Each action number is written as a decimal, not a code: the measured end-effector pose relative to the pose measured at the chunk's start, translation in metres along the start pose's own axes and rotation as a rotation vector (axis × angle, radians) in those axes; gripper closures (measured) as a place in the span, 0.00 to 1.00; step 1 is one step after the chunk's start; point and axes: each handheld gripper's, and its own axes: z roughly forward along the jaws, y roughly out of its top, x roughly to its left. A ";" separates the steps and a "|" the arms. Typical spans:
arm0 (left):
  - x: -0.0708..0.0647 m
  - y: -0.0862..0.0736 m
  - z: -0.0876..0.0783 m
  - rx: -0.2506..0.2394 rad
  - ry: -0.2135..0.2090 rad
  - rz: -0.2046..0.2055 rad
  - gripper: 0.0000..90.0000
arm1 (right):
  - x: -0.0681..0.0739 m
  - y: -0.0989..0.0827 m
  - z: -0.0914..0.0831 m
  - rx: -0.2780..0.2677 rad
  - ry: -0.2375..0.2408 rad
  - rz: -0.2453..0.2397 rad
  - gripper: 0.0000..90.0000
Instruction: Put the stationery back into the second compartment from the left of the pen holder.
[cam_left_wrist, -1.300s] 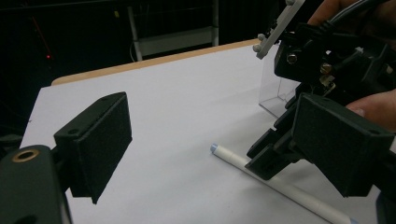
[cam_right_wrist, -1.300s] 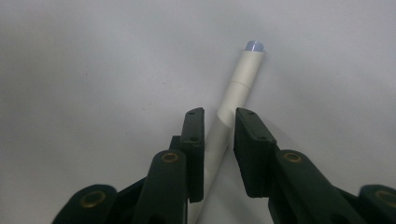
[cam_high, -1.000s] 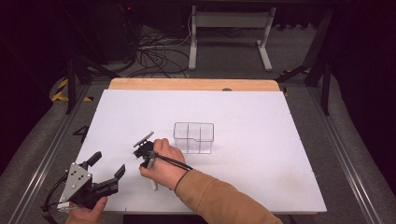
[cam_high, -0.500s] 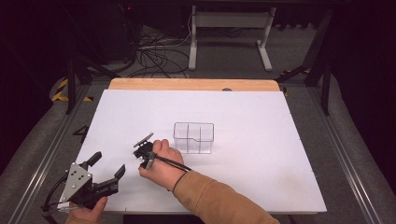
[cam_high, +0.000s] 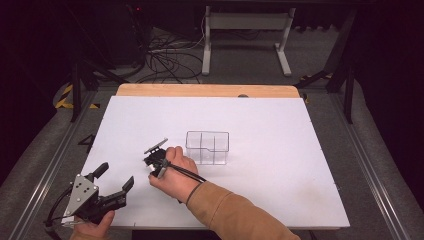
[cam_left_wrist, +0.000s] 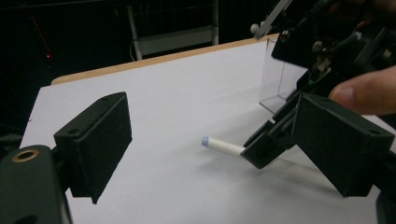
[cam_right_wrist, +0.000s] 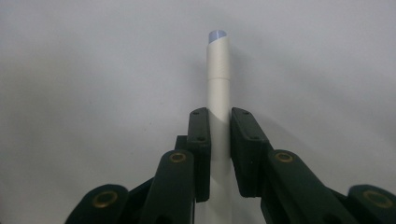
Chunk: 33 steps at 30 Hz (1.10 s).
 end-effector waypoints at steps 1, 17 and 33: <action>0.000 0.000 0.000 0.002 0.001 0.000 0.14 | -0.001 0.001 -0.003 -0.005 0.006 0.003 0.88; -0.001 0.000 0.001 0.000 0.003 -0.002 0.14 | -0.013 0.005 -0.044 -0.157 0.078 0.000 0.88; 0.000 0.000 0.002 0.003 0.002 -0.004 0.14 | -0.034 0.000 -0.089 -0.396 0.158 -0.118 0.88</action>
